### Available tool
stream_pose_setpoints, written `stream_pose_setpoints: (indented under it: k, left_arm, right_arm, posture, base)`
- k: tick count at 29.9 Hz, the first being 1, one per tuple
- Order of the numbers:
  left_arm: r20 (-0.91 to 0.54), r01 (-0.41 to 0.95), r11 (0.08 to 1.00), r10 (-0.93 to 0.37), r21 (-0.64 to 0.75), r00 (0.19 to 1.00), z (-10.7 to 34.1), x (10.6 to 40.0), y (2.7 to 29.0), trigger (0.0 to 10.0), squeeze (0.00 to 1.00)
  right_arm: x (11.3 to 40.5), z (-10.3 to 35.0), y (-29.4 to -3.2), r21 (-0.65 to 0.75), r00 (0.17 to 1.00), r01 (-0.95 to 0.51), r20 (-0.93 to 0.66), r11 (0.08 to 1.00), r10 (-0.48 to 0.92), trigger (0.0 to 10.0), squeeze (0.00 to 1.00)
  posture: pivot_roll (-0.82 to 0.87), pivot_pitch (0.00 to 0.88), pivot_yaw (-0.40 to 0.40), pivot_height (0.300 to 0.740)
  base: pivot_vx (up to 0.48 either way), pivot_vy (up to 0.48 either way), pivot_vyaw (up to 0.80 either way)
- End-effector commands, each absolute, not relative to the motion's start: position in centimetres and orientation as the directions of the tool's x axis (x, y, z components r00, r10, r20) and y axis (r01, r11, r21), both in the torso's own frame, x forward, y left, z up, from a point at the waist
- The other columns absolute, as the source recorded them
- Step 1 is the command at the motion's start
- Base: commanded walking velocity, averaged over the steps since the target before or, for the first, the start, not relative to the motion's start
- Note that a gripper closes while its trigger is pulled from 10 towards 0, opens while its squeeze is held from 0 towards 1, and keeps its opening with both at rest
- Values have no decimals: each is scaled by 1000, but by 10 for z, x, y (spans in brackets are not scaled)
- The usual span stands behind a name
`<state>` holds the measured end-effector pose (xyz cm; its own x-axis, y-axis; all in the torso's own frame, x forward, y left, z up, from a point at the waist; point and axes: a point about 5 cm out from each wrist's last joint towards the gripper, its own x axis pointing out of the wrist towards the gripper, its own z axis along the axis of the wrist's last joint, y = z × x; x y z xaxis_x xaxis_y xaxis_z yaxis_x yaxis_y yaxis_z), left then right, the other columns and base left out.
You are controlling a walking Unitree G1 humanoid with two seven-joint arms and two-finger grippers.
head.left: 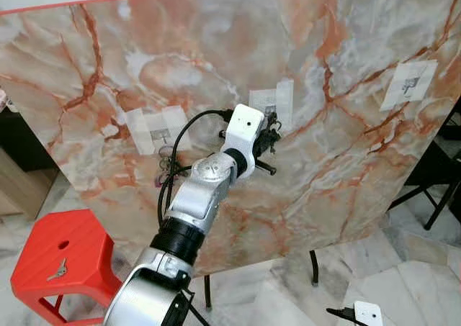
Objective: Hang keys on a hook
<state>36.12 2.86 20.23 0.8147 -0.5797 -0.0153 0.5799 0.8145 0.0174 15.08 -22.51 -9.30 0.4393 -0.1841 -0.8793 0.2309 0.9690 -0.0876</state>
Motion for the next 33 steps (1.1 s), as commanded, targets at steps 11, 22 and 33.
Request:
stream_pose_setpoints:
  k: [11, 22, 33]
  left_arm:
    - [-11, 553, 833, -552, 14, 833, 209, 367, 25, 10000, 0]
    - [-37, 544, 839, -543, 1, 839, 205, 367, 24, 10000, 0]
    - [-69, 532, 847, -530, 3, 845, 200, 366, 24, 10000, 0]
  right_arm:
    - [152, -93, -225, -83, 442, 242, -878, 967, -186, 10000, 0]
    - [152, -93, -224, -81, 443, 242, -877, 967, -184, 10000, 0]
    - [152, -93, -224, -80, 443, 237, -878, 968, -181, 10000, 0]
  posture:
    - [32, 0, 26, 740]
    - [28, 0, 28, 740]
    - [27, 0, 28, 740]
  base:
    - [0, 0, 0]
    - [0, 0, 0]
    - [0, 0, 0]
